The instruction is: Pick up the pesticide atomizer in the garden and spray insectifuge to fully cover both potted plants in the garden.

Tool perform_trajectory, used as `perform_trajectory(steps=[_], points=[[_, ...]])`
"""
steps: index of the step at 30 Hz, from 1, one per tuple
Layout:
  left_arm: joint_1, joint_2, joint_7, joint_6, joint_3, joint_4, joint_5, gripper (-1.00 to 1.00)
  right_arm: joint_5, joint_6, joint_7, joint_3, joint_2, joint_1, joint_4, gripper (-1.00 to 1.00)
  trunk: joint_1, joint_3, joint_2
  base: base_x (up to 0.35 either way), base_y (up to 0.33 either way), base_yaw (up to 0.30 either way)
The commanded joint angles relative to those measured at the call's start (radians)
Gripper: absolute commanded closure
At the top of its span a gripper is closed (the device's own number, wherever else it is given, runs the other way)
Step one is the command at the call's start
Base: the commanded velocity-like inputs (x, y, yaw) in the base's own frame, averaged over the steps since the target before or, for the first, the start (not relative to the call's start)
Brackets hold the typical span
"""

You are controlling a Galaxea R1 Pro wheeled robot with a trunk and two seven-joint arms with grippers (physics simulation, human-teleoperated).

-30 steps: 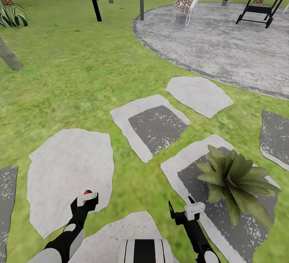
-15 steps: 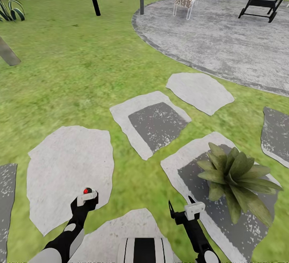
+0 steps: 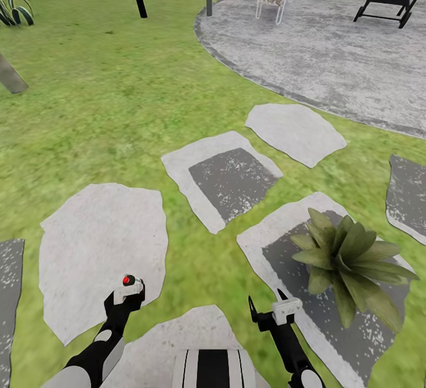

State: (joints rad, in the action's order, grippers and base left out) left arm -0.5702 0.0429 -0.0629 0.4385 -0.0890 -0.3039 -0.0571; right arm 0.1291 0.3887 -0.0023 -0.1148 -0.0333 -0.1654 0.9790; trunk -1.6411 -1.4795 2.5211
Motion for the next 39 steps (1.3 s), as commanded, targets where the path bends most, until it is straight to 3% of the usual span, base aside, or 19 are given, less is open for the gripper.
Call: perform_trajectory(steps=[1,39], points=[[0.000,0.000,0.000,0.003,0.001,0.001,-0.006,-1.00,0.007,0.002,0.000,0.002,0.000,0.000,0.000,-1.00,0.000,-0.001,0.000,0.049,0.000,0.000],[0.000,-0.001,0.000,0.003,0.001,0.000,-0.006,-1.00,0.007,0.002,0.000,0.001,-0.001,0.000,0.000,-1.00,0.000,-0.001,0.000,0.020,0.000,0.008]])
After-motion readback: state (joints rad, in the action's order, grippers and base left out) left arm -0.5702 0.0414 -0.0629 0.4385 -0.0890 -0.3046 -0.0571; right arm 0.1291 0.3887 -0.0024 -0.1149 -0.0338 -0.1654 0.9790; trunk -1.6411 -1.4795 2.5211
